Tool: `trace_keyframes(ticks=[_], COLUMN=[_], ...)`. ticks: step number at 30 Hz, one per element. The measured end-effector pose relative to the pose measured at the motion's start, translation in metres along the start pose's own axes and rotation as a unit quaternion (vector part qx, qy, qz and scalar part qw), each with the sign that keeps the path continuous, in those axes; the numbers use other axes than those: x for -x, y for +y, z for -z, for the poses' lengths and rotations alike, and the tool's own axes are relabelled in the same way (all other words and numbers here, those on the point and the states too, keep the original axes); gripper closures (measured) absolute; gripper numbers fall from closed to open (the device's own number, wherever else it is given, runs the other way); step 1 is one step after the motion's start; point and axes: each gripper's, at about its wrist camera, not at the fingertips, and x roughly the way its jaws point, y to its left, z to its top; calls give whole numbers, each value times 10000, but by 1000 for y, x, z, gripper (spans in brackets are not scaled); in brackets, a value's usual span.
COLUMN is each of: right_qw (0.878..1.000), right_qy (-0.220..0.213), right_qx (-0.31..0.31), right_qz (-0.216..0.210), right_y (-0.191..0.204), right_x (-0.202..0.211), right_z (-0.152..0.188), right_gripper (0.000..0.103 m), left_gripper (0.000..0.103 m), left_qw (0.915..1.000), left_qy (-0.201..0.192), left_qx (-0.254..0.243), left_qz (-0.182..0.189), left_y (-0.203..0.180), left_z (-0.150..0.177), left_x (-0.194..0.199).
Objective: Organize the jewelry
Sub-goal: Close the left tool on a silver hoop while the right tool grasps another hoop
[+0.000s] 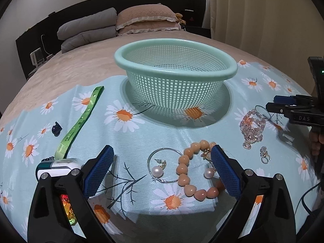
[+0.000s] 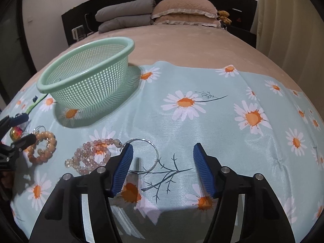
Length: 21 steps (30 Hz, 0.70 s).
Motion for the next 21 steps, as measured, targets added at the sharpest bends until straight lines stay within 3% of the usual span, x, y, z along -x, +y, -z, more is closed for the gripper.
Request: trace_keyframes(ticks=[4, 7, 11, 15, 17, 20, 21], right_qw=[9997, 9985, 9954, 9941, 9930, 9910, 9905], right_qy=[107, 234, 332, 307, 302, 333, 343], right_qx=[199, 490, 880, 1013, 1132, 1297, 1325], right_qz=[-31, 2, 175, 226, 126, -68, -103], right_y=[2, 11, 23, 28, 33, 40, 42], right_x=[-6, -13, -24, -27, -25, -22, -22], right_z=[-6, -9, -7, -6, -3, 1, 2], right_gripper=[52, 52, 52, 54, 70, 90, 92], left_gripper=[12, 13, 22, 30, 32, 47, 52], left_qw=[9993, 9989, 9938, 9923, 9891, 9842, 9825], left_qy=[216, 400, 890, 1031, 958, 996, 1030], left_qx=[294, -14, -491, -625, -1047, -1406, -1505], left_qz=[85, -239, -441, -270, -405, -399, -388], left_y=[23, 26, 26, 24, 12, 0, -2], left_z=[-12, -21, -21, -20, -18, -15, -13], left_x=[-2, -7, -22, -30, -30, -28, -28])
